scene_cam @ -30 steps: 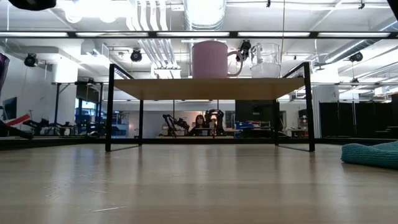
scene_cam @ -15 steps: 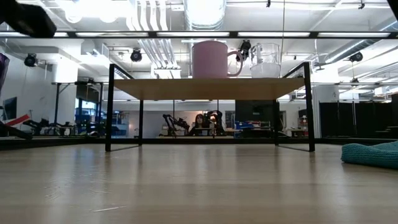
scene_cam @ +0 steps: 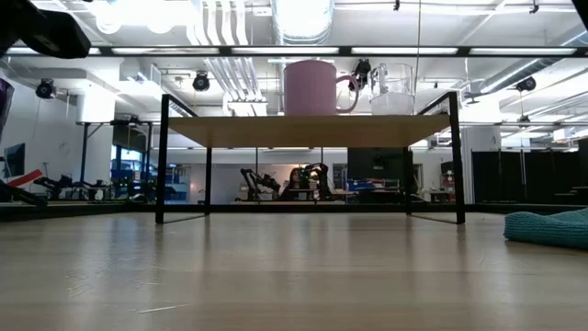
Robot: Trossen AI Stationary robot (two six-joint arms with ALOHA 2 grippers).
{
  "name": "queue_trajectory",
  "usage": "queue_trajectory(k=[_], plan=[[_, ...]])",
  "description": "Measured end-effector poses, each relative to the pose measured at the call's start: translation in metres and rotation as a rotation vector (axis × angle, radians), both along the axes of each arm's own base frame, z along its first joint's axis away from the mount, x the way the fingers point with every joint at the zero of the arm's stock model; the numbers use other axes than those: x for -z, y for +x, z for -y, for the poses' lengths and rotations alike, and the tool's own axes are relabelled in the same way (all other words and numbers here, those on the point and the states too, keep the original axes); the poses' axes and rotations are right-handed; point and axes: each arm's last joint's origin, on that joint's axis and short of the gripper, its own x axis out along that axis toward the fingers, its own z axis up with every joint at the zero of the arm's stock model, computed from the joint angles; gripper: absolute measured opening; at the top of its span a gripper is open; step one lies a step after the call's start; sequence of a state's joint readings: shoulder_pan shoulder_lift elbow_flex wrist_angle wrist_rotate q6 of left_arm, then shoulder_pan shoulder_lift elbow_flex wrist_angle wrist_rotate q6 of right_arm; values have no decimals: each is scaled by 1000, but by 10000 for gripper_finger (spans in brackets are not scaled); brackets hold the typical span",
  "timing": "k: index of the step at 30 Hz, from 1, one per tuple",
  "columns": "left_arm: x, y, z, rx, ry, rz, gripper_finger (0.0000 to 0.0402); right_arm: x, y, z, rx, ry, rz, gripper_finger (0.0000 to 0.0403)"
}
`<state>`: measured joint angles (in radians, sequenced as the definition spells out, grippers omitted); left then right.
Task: Stack small to large cups/mugs on shelf
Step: Put the purple glass on the shelf
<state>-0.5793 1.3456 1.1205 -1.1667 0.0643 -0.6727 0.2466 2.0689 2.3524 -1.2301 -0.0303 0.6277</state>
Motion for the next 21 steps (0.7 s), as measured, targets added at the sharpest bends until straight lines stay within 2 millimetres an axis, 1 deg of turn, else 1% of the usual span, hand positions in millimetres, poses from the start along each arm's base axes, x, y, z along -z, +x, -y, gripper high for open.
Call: queue_trajectory(k=[7,13,21], plan=[[10,3,-5,-24,30,-13,29,0,0,0,0,0,0,77],[11,4,-6,-26,59,6,29,0,0,0,0,0,0,77],[18,10,-2,-27,18,75,29,0,0,0,0,0,0,77]])
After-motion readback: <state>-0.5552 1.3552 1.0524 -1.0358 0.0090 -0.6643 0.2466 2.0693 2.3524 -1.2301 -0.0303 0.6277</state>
